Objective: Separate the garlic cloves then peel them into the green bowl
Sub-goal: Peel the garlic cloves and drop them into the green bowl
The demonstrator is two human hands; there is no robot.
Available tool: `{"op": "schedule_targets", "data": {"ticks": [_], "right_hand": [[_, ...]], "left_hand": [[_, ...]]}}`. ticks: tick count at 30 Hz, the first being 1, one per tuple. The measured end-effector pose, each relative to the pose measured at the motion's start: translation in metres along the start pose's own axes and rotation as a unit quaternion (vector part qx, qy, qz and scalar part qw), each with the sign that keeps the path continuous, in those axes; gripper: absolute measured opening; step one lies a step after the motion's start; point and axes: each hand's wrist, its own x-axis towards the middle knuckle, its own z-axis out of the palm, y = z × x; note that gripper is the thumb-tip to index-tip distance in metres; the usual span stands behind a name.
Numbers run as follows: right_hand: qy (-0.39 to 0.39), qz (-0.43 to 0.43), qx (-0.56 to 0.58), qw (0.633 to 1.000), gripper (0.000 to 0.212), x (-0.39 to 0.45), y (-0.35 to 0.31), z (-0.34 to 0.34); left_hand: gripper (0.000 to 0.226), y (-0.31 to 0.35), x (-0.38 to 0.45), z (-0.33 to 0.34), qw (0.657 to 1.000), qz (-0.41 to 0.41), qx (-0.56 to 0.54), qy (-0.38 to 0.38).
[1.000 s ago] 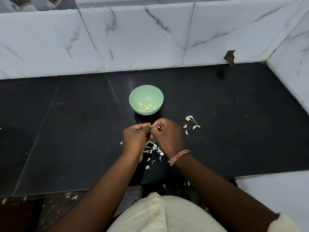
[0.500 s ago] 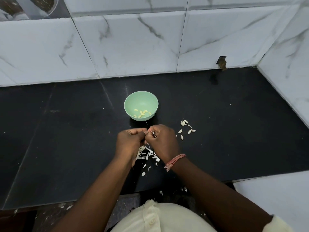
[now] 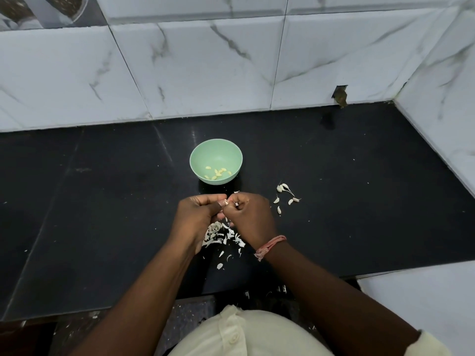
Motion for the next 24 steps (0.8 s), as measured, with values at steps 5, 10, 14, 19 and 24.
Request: {"op": "schedule_targets", "data": {"ticks": [5, 10, 14, 19, 24], "right_hand": [[0.0, 0.009, 0.029, 1.0, 0.015, -0.004, -0.001, -0.001], [-0.008, 0.04, 0.123, 0.992, 0.013, -0.004, -0.006, -0.004], [-0.014, 0.062, 0.146, 0.987, 0.01, -0.004, -0.004, -0.001], [-0.029, 0.032, 0.151, 0.988, 0.01, -0.002, -0.003, -0.004], [-0.036, 0.008, 0.164, 0.986, 0.008, 0.0, 0.0, -0.004]], "left_hand": [[0.017, 0.006, 0.001, -0.002, 0.998, -0.02, -0.043, -0.033], [0.018, -0.001, -0.005, 0.0, 0.989, -0.034, -0.134, -0.046], [0.02, -0.003, -0.007, -0.001, 0.986, -0.012, -0.166, -0.008], [0.019, -0.002, -0.007, -0.002, 0.989, 0.02, -0.148, 0.003], [0.02, -0.004, -0.008, -0.004, 0.993, 0.082, -0.085, 0.004]]}}
